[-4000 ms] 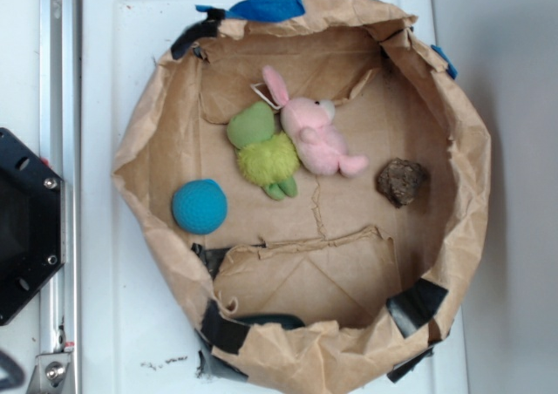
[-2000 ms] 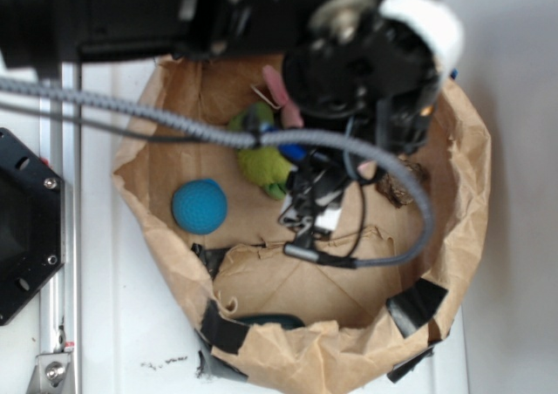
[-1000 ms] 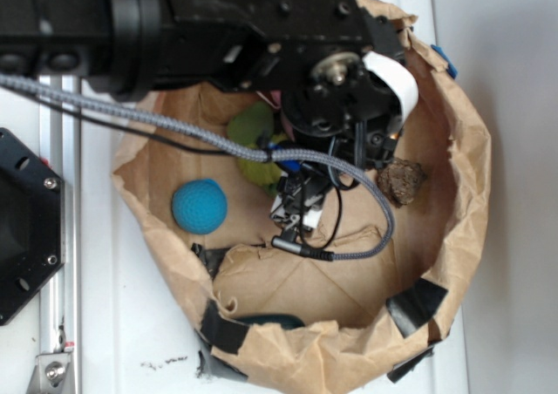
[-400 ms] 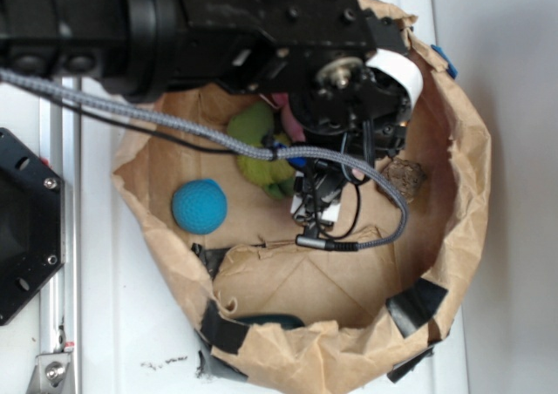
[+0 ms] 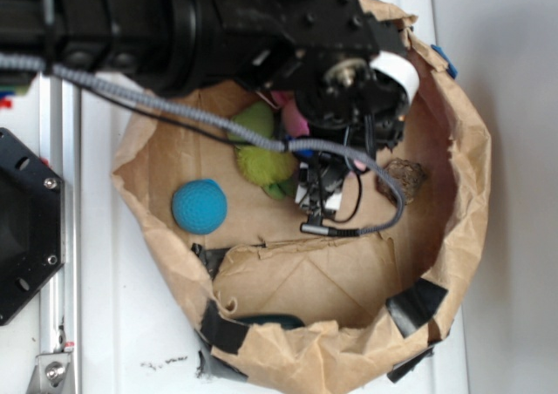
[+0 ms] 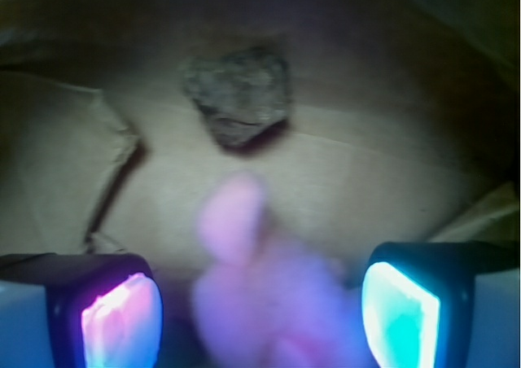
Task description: Grab the pink bunny.
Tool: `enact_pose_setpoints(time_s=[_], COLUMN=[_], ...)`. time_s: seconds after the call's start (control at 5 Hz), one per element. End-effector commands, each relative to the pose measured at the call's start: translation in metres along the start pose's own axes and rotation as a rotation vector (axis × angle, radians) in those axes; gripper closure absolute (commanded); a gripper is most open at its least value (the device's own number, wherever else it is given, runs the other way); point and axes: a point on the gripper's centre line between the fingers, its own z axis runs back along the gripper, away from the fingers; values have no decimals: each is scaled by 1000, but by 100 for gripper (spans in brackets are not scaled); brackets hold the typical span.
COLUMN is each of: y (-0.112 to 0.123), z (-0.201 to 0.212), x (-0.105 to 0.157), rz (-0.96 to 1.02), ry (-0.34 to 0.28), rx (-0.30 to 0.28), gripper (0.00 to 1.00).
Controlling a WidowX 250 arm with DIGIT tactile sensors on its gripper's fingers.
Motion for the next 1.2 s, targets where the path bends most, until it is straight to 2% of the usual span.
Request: enact_pose_setpoints(time_s=[0.0,0.6,0.8,1.0], y=[8,12,12,12], z=[-1,-19,-16,-13], x=[8,4,3,4], rz=[27,34,44,34], ry=[-36,-35,-56,-62], rx=[24,30,29,31], gripper=[0,0,100,100])
